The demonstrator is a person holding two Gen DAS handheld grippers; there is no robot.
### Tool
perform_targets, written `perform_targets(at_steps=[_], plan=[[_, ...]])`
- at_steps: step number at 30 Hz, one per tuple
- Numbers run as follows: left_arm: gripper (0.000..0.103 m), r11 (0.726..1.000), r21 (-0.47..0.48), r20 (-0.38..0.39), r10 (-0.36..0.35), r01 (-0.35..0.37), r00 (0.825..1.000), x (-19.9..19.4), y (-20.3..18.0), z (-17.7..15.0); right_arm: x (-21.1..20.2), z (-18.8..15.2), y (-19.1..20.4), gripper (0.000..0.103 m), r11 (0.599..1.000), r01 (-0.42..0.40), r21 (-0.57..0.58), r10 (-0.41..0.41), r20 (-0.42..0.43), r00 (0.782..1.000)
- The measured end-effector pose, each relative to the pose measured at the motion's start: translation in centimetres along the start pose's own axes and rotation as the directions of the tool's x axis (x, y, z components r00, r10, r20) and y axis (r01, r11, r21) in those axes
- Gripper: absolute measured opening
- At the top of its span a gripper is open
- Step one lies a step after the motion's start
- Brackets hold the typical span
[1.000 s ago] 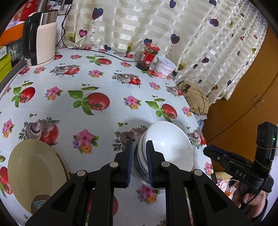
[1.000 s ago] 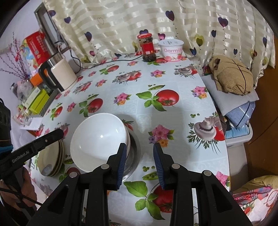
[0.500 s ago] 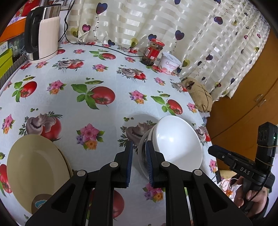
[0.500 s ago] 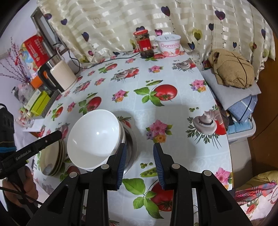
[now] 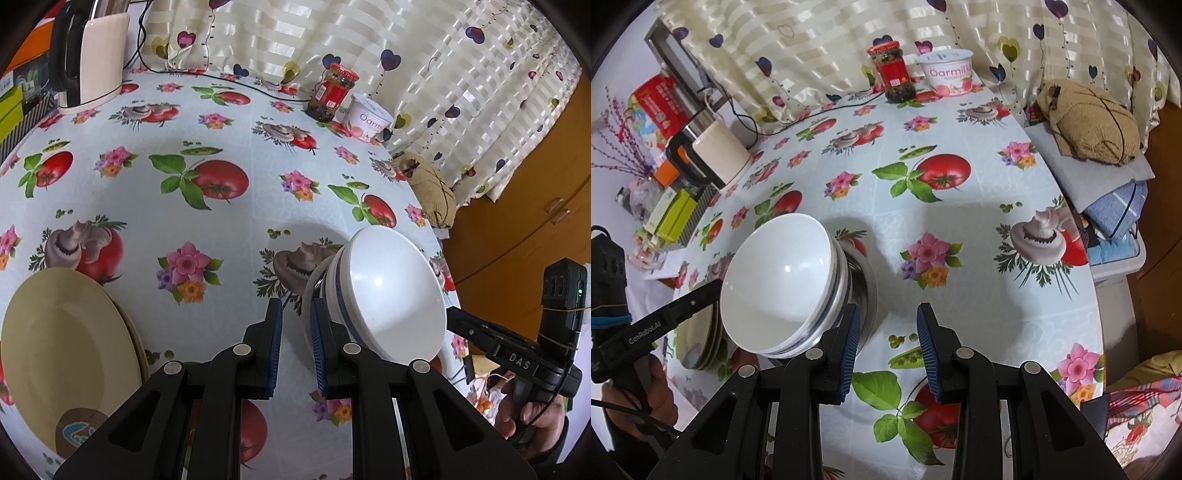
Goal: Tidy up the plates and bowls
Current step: 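Lift the steel bowl with its nested white bowls using both grippers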
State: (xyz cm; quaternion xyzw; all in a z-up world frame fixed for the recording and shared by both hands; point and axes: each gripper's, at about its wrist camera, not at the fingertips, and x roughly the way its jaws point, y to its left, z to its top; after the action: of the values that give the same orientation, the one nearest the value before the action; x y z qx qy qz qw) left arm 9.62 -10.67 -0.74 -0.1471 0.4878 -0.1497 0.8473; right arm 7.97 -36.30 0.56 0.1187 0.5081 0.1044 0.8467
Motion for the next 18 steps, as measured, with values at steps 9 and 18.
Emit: perform_targets(at_steps=[9, 18], plan=[[0.016, 1.000, -0.005, -0.035, -0.018, 0.018, 0.999, 1.1, 0.1, -0.3, 1.1, -0.2, 0.0, 0.031, 1.000, -0.022, 0.000, 0.022, -0.022, 1.000], [0.019, 0.999, -0.009, -0.068, -0.037, 0.036, 0.997, 2.0, 0.0, -0.5, 2.0, -0.4, 0.1, 0.030, 0.999, -0.038, -0.011, 0.037, -0.041, 0.998]])
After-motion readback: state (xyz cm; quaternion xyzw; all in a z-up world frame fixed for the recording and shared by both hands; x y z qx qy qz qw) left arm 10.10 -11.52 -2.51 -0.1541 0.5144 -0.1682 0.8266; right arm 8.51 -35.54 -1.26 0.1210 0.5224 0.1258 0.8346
